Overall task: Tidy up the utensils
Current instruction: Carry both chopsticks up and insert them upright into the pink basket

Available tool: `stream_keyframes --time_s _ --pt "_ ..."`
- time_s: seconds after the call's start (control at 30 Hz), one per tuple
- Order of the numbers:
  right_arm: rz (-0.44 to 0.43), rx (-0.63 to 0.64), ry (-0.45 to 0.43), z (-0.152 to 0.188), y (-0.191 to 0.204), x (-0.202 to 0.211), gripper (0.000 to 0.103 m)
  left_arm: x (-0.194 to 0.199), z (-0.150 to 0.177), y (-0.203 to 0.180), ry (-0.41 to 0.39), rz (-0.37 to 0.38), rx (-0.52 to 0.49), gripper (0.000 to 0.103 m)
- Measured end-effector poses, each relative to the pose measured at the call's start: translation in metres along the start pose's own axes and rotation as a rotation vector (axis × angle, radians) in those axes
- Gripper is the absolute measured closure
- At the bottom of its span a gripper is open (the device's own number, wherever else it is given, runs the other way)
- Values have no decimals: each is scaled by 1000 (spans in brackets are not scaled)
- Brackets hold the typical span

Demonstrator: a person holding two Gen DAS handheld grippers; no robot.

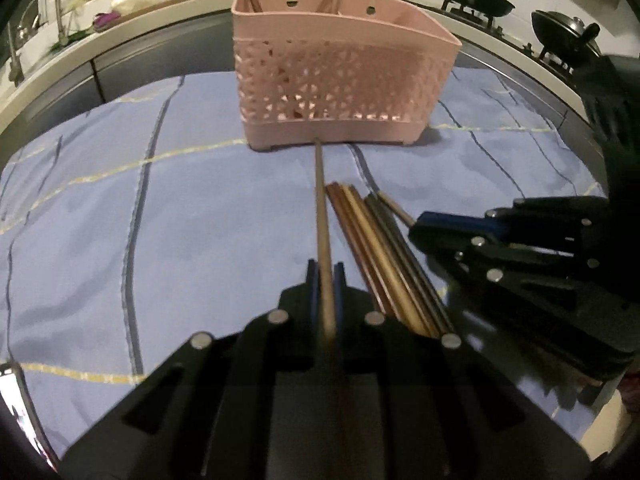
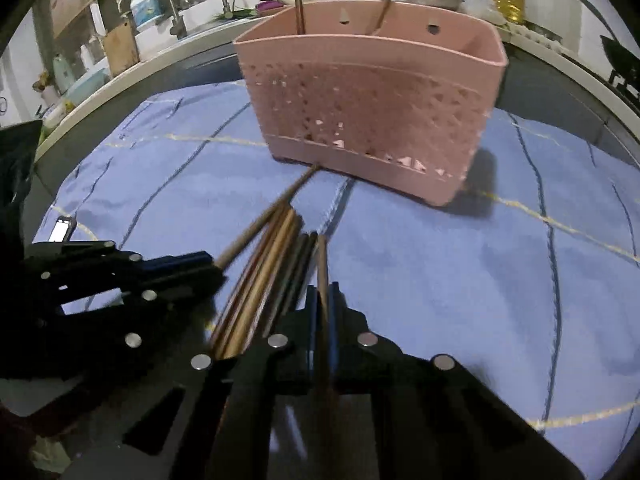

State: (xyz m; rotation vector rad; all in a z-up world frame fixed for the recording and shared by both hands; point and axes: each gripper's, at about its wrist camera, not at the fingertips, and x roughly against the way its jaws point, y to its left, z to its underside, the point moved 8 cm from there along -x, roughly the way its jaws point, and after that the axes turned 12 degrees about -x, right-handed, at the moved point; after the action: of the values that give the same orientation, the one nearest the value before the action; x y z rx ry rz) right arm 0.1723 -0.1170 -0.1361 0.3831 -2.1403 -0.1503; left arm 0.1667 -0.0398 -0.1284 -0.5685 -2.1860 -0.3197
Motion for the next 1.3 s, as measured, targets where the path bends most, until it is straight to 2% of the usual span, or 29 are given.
stream_keyframes --time_s 0.1,0.37,0.47,0.57,0.73,0.87,1.0,1.13,1.3 --pt "-51 -33 -58 -4 -3 23 98 16 -6 3 -39 24 26 97" --pt "-189 -94 -232 -24 -2 108 98 112 -34 6 -268 99 57 97" --pt "-242 -129 -322 -48 0 145 98 149 -53 7 -369 130 64 97" --pt "-267 -151 -405 -80 7 172 98 179 -85 13 -473 142 66 97" --pt "-256 -150 -542 -139 16 208 98 203 -150 29 -605 87 40 97" --pt "-261 -174 -673 -193 12 227 98 194 -200 35 -680 13 20 97" --pt "-240 -182 -774 -233 5 209 98 165 -231 46 -694 -52 4 97" --pt "-219 -180 -751 -247 -6 162 98 130 -247 66 -696 -89 12 97" --pt "-227 -195 -695 -238 -22 120 98 77 -247 91 -671 -101 50 97"
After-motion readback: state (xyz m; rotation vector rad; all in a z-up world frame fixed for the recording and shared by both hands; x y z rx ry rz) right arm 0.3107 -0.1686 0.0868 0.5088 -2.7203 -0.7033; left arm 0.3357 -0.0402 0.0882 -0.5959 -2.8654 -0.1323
